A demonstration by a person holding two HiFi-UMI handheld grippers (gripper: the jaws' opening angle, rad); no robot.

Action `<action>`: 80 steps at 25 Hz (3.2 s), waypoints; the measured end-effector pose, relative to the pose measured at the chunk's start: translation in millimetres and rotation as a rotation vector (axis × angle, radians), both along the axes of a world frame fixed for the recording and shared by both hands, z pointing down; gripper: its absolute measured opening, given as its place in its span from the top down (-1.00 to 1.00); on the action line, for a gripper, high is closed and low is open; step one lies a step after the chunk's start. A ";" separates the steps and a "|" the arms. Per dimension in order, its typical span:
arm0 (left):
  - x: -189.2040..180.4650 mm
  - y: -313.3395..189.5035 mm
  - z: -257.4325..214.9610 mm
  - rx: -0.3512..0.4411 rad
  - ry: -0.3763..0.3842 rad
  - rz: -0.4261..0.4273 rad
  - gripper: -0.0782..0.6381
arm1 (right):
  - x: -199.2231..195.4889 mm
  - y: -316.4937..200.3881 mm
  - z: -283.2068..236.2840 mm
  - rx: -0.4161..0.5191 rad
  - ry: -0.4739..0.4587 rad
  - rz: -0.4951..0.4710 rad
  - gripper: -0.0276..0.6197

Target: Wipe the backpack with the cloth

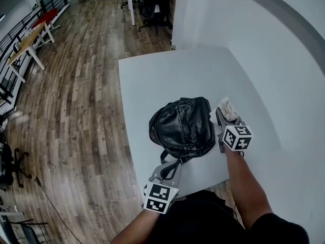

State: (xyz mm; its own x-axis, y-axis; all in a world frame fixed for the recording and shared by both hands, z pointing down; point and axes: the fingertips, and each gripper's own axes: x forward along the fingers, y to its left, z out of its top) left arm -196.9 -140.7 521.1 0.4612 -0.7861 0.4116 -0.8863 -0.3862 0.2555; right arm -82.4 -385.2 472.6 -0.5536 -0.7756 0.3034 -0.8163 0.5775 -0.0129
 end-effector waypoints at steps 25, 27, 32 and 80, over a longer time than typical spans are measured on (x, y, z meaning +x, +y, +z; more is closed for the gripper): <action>-51.3 26.7 13.8 -0.062 0.019 -0.164 0.76 | -170.2 102.2 73.0 -0.282 -0.105 -0.391 0.65; -58.7 29.4 14.9 -0.066 0.016 -0.186 0.76 | -184.3 103.3 78.3 -0.305 -0.112 -0.410 0.65; -75.5 31.4 17.4 -0.072 0.020 -0.241 0.76 | -212.6 99.9 89.1 -0.337 -0.115 -0.443 0.65; -7.2 11.4 7.1 -0.046 0.010 -0.090 0.76 | -94.2 103.9 75.4 -0.337 0.081 -0.488 0.65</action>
